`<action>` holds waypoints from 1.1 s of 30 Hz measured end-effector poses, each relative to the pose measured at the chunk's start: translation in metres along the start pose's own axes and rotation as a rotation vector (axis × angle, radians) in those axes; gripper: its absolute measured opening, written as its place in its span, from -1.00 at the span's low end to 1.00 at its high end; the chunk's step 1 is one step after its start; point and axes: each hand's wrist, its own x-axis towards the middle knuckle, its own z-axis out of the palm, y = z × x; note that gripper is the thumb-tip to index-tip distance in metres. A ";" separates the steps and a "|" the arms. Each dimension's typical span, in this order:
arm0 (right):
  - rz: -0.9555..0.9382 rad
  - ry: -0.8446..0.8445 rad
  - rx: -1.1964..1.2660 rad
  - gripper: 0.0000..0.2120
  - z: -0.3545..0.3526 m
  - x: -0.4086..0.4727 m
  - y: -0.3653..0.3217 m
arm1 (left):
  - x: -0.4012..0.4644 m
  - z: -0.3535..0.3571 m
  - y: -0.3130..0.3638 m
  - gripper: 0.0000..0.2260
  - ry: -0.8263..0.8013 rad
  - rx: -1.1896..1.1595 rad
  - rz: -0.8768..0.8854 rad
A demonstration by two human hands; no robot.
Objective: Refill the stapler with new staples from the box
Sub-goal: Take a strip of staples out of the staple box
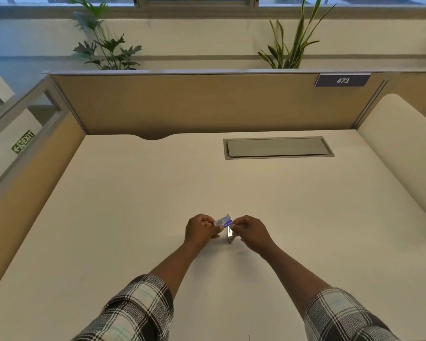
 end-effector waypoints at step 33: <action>0.045 -0.009 0.222 -0.85 -0.004 -0.012 -0.011 | -0.016 0.015 0.006 -0.83 0.142 -0.366 -0.109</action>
